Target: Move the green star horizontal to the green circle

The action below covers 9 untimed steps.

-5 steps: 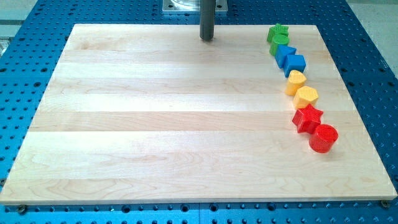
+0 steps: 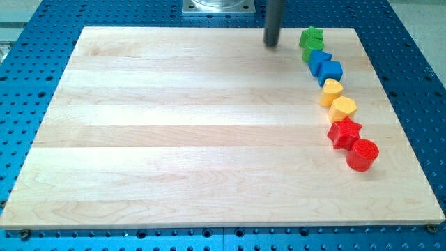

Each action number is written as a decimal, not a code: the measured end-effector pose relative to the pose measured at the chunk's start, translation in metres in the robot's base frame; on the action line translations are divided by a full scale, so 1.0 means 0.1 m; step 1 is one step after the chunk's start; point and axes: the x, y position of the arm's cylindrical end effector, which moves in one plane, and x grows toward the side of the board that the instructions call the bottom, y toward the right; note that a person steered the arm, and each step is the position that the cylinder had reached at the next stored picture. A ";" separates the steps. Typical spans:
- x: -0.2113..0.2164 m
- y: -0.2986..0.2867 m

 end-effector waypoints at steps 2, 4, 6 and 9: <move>-0.22 0.57; -0.16 1.11; 0.22 0.64; 0.38 0.32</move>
